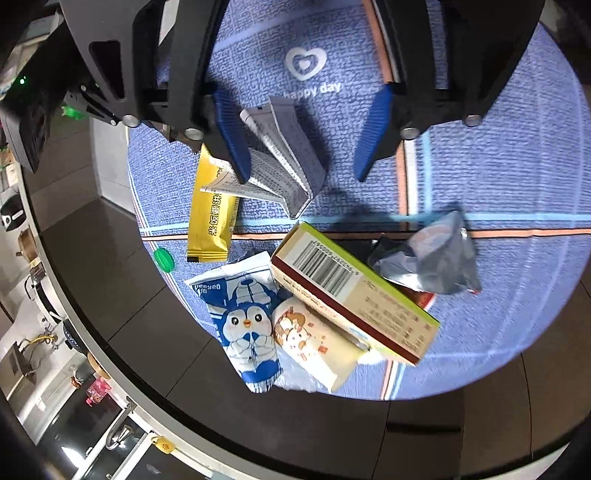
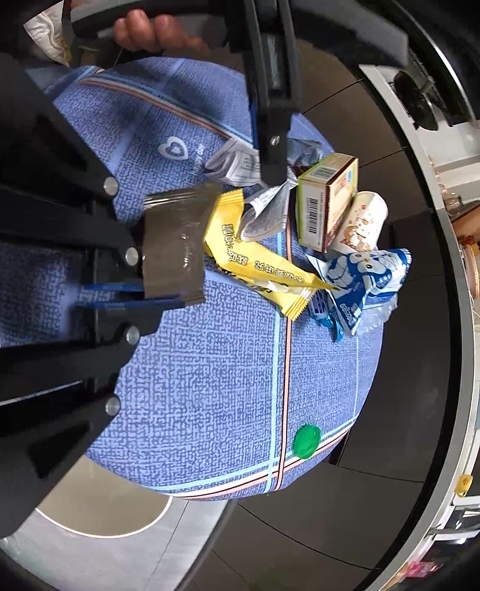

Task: Collect trash
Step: 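Grasp the dark wrapper with the right tool while the left tool grasps the folded paper leaflet, then carry both items over the white bin and open both tools to drop them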

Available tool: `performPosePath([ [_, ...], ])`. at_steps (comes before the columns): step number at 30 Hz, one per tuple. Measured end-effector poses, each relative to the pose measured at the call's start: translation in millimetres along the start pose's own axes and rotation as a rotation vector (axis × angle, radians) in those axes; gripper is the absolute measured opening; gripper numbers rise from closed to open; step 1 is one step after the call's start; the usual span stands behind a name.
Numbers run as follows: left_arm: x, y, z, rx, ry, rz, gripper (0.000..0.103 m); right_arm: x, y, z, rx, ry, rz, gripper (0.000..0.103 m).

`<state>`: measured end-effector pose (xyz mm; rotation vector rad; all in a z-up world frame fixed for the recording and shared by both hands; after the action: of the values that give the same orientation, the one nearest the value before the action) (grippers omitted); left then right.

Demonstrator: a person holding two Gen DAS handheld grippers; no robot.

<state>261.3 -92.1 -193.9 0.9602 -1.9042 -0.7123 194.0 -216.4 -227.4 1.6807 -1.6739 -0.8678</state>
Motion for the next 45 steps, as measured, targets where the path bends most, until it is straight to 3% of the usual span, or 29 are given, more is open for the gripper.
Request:
performPosePath([
  [2, 1.6, -4.0, -0.1, -0.01, -0.001, 0.001, 0.039, -0.1, 3.7, 0.2, 0.007, 0.003, 0.006, 0.005],
  [7, 5.3, -12.1, 4.9, -0.036, -0.015, -0.004, 0.003, -4.0, 16.2, 1.0, 0.023, -0.004, 0.001, 0.005],
  [11, 7.9, -1.8, 9.2, -0.011, -0.019, -0.013, 0.002, -3.9, 31.9, 2.3, 0.042, -0.019, -0.001, 0.005],
  [18, 26.2, 55.6, 14.2, 0.101, -0.073, -0.042, 0.002, 4.0, 65.0, -1.6, 0.101, -0.068, -0.026, 0.005],
  [23, 64.8, 88.7, 13.2, 0.149, -0.149, 0.015, 0.002, 22.0, 95.2, -5.5, 0.165, -0.105, -0.009, 0.005],
  [27, 110.3, 91.2, 15.5, 0.137, -0.228, 0.086, 0.002, 50.8, 112.7, 1.3, 0.19, -0.148, 0.033, 0.005],
  [31, 159.2, 69.8, 23.1, 0.076, -0.307, 0.166, 0.002, 95.2, 119.4, 23.8, 0.174, -0.227, 0.095, 0.005],
  [38, 228.0, -14.3, 51.5, -0.086, -0.44, 0.236, 0.002, 164.0, 97.5, 78.9, 0.07, -0.377, 0.159, 0.006],
  [45, 247.6, -90.6, 66.7, -0.194, -0.497, 0.238, 0.002, 197.2, 51.1, 117.2, -0.023, -0.446, 0.159, 0.006],
])
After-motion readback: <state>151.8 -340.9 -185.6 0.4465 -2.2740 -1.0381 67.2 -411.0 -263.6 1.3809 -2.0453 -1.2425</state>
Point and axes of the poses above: each gripper's, at about its wrist camera, not at the fingertips, and y roughly against the way its jaws point, x to its right, z to its underside, the point moved 7 cm from there along -y, roughly the way its jaws point, and after that the axes turned 7 degrees about z, right-handed, at the moved point
